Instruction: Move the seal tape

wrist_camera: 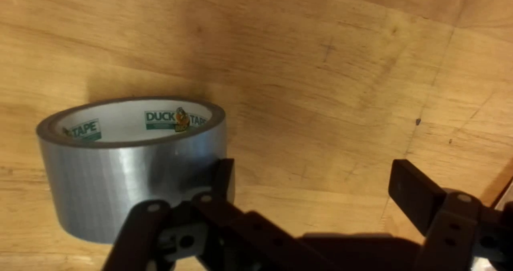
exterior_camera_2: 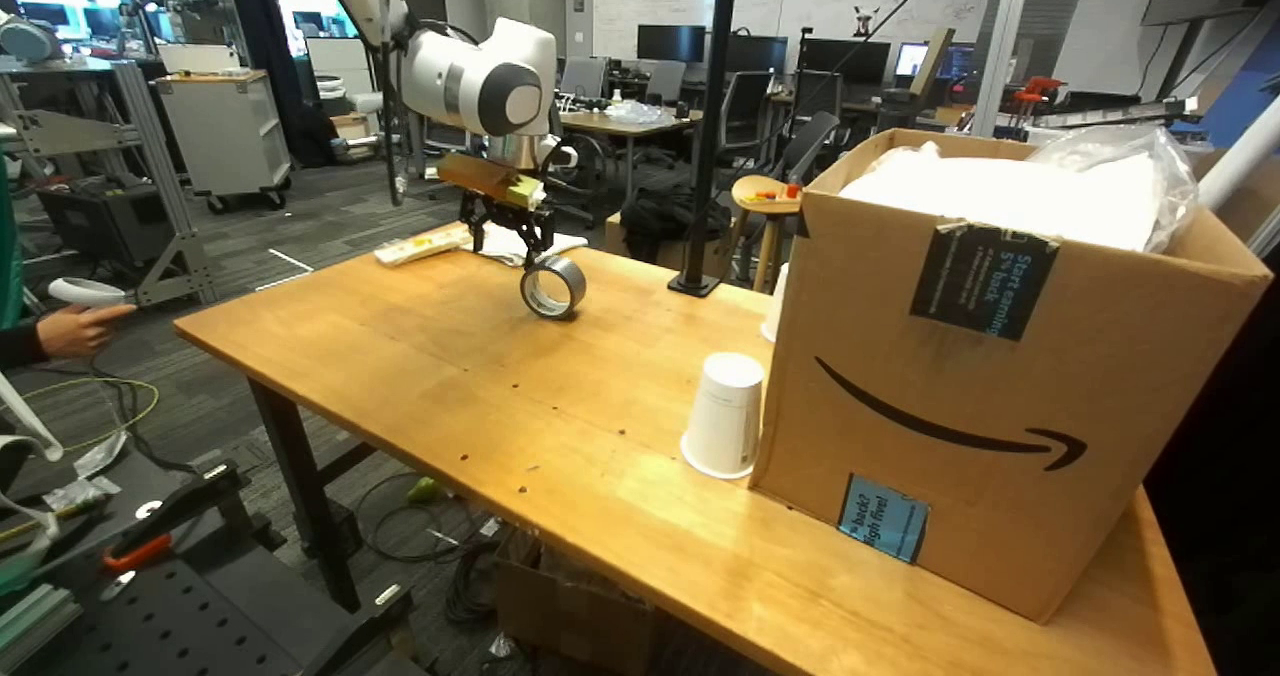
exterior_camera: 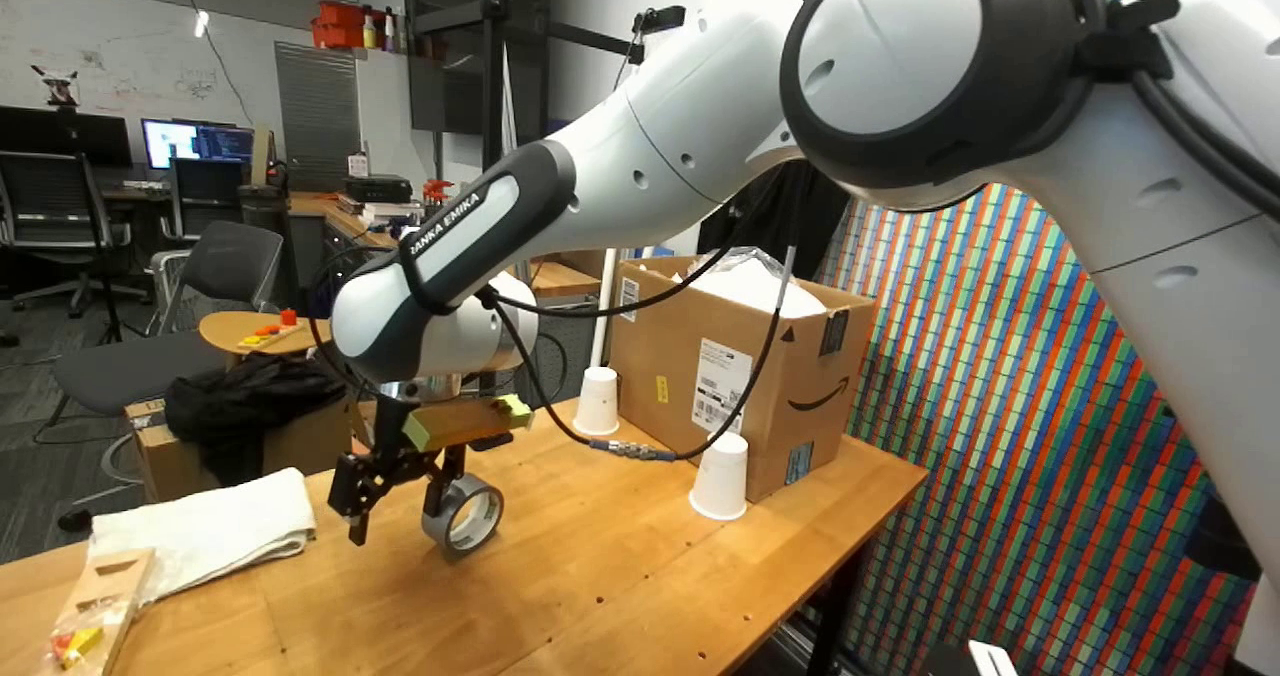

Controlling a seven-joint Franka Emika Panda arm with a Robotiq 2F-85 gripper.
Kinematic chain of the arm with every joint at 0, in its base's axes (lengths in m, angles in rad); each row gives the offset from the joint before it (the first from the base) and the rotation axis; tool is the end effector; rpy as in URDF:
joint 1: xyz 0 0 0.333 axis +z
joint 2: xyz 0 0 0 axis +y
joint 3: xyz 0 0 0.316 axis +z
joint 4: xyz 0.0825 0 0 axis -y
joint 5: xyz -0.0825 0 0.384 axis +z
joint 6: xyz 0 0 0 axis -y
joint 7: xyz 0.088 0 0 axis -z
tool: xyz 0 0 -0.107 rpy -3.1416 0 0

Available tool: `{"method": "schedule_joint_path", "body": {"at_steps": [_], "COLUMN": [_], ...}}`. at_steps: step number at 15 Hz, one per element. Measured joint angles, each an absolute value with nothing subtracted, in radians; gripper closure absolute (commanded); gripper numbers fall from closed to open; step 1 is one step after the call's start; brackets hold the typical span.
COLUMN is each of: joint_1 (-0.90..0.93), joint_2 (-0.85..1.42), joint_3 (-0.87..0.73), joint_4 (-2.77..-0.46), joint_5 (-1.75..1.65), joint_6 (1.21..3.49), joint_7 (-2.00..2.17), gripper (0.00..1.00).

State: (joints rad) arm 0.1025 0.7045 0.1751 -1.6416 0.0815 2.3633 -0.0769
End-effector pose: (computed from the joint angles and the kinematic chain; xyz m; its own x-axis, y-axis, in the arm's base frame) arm 0.6676 0.1762 0.2112 0.9680 0.2493 0.0295 0.2506 -0.9532 -0.1689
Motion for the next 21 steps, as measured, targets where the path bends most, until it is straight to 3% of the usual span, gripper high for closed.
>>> {"method": "schedule_joint_path", "body": {"at_steps": [21], "joint_1": [-0.024], "joint_2": [0.702], "joint_3": [0.122], "joint_4": [-1.642], "joint_5": [0.081], "joint_6": [2.363], "joint_7": [-0.162], "gripper": [0.0]}}
